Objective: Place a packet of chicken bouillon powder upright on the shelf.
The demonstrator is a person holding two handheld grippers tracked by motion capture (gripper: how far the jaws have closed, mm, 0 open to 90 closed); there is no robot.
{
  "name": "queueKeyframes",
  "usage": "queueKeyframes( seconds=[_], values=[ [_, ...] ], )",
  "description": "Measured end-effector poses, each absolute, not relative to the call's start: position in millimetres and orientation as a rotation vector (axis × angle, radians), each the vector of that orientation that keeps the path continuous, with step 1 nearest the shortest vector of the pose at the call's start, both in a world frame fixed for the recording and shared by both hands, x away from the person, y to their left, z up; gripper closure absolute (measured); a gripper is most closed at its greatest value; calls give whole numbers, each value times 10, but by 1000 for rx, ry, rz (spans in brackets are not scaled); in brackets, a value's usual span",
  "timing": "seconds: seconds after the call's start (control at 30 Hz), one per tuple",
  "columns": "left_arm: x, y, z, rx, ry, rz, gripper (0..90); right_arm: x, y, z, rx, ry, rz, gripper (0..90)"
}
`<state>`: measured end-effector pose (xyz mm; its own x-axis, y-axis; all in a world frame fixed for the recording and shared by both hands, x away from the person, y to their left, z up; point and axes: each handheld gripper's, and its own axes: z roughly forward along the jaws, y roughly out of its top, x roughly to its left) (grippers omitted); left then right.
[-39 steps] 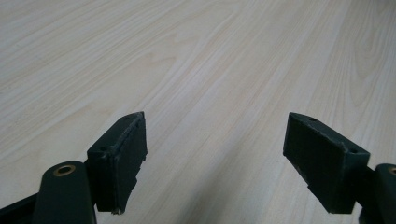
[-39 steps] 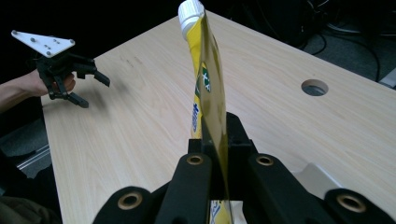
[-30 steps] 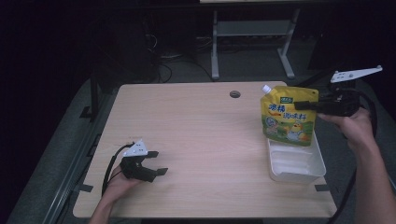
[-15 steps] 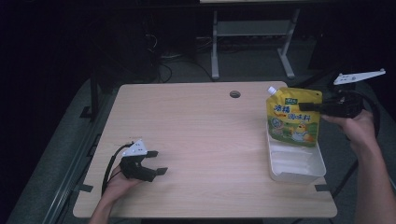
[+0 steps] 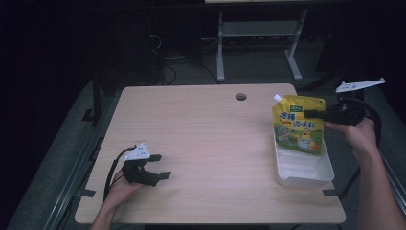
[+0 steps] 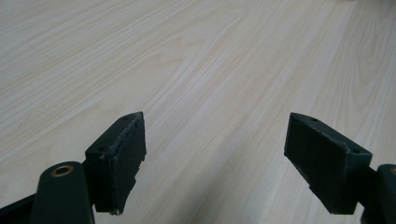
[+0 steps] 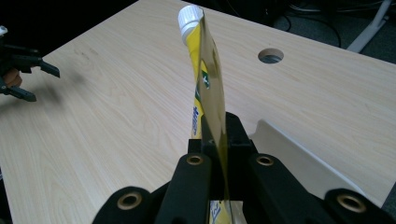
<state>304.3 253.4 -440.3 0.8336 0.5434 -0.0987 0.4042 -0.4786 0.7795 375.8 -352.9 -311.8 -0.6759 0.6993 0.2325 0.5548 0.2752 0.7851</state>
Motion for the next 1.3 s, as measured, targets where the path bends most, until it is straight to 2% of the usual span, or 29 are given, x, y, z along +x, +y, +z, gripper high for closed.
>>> queueKeyframes(
  seconds=[0.33,0.63,0.87,1.17,1.3],
  values=[
    [3048,2547,-4397,2124,699,202,206,3786,-3528,-3295,1221,2386,1349,888],
    [3053,2547,-4398,2125,701,205,206,3726,-3586,-3255,1242,2355,1362,860],
    [3048,2549,-4393,2123,699,206,206,3652,-3675,-3220,1275,2302,1399,794],
    [3051,2539,-4398,2123,700,204,207,3606,-3747,-3256,1292,2285,1401,856],
    [3051,2547,-4394,2119,702,204,207,3605,-3774,-3271,1308,2281,1424,833]
  ],
)
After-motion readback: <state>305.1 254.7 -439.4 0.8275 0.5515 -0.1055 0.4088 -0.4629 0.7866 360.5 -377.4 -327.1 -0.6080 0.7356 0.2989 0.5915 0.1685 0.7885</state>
